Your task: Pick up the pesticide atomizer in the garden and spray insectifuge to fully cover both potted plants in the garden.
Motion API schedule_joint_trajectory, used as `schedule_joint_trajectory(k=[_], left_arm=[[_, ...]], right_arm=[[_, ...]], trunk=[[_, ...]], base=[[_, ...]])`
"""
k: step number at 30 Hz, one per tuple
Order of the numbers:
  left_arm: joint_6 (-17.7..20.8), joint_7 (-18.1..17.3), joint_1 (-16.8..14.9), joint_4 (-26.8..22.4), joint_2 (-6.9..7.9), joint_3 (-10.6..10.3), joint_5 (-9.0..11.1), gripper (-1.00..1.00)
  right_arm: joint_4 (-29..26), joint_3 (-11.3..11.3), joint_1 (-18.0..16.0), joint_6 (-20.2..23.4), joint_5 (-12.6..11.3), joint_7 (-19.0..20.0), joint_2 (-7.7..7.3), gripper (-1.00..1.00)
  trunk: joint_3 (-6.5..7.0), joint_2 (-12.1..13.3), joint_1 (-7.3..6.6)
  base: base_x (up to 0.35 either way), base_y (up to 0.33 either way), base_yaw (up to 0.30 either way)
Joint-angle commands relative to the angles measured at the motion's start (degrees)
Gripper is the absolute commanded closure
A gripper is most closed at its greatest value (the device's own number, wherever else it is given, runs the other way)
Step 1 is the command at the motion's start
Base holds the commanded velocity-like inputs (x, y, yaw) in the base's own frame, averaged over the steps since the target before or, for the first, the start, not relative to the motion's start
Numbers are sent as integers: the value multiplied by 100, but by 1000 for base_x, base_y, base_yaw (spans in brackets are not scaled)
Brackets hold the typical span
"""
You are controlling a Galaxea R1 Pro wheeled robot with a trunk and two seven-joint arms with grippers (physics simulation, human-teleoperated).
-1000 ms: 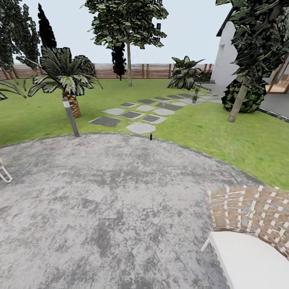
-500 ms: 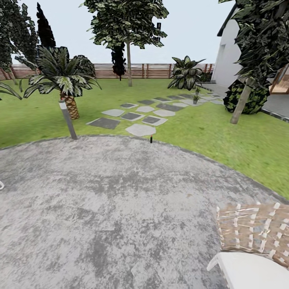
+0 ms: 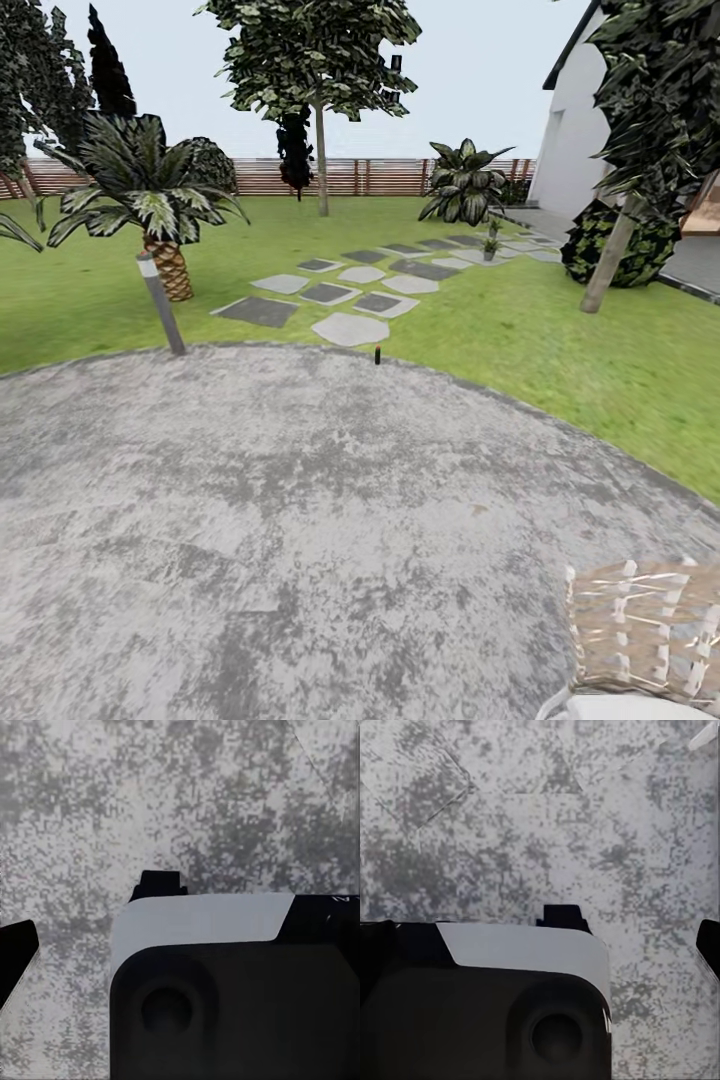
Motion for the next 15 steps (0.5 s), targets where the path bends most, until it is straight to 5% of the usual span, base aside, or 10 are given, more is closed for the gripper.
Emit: schedule_joint_trajectory(k=[1,15], left_arm=[[-19,1,-4,5,-2,12,2,-100],[-21,2,-8,5,-2,14,8,-100]], right_arm=[[2,1,-3,-16,0,7,-1,-100],[4,1,-4,-15,-1,11,-3,-100]], trunk=[[-5,-2,3],[-5,-2,3]], base=[[327,0,0],[327,0,0]])
